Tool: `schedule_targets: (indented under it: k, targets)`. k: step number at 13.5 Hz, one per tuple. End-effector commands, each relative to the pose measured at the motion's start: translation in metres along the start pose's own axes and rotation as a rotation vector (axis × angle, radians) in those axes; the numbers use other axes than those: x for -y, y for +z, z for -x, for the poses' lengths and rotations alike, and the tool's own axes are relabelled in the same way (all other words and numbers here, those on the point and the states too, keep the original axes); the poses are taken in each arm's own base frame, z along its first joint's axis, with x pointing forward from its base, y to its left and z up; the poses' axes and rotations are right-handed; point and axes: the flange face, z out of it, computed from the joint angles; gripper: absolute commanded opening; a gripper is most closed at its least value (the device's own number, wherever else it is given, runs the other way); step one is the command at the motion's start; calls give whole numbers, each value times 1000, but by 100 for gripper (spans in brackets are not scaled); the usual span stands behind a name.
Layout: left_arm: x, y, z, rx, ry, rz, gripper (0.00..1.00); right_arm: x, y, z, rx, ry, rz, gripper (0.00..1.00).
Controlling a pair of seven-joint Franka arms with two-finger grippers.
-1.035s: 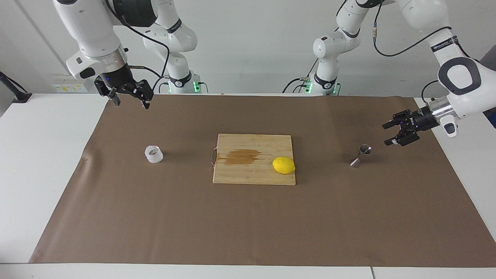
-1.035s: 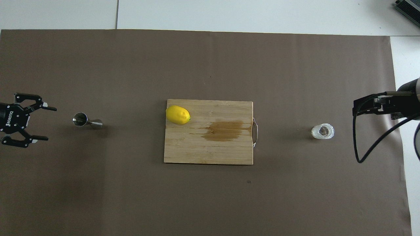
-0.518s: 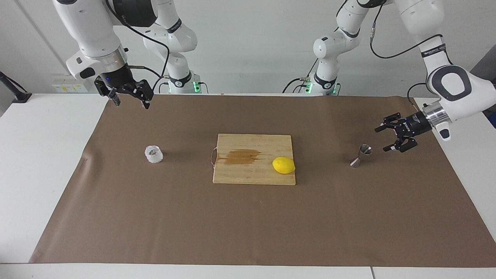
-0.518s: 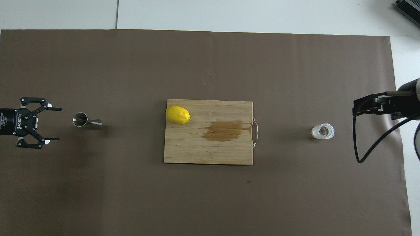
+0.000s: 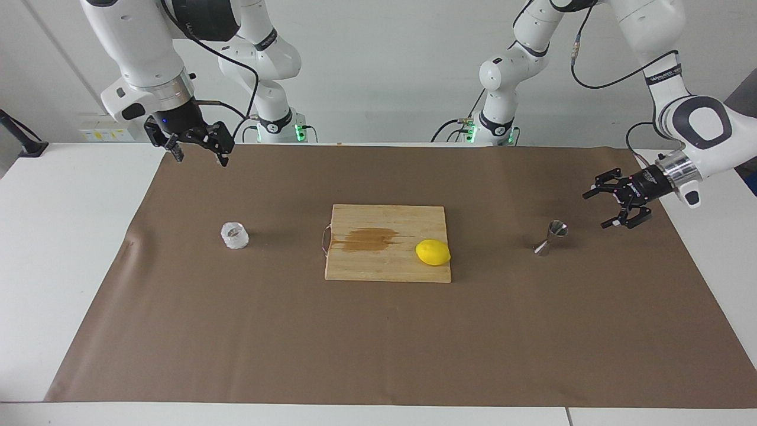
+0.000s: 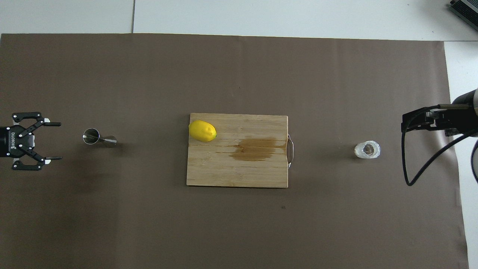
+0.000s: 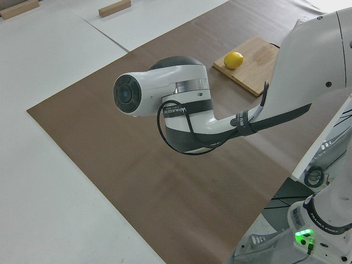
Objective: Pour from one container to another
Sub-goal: 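Open the left gripper beside the steel jigger cup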
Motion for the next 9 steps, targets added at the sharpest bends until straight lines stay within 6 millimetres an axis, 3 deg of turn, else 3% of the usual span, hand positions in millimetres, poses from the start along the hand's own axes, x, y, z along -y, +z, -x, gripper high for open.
schedule_targets:
  k: [1,7,9]
  targets:
    - [18,9,-12,75,-71,8,100,-5,-2,6,3,-12,-7,100]
    - [21,45,-58,206,-175,5,100,-4,-2,6,3,-13,-6,100]
    - [23,58,-61,244,-178,22,100,-4,-1,6,4,-13,-6,100]
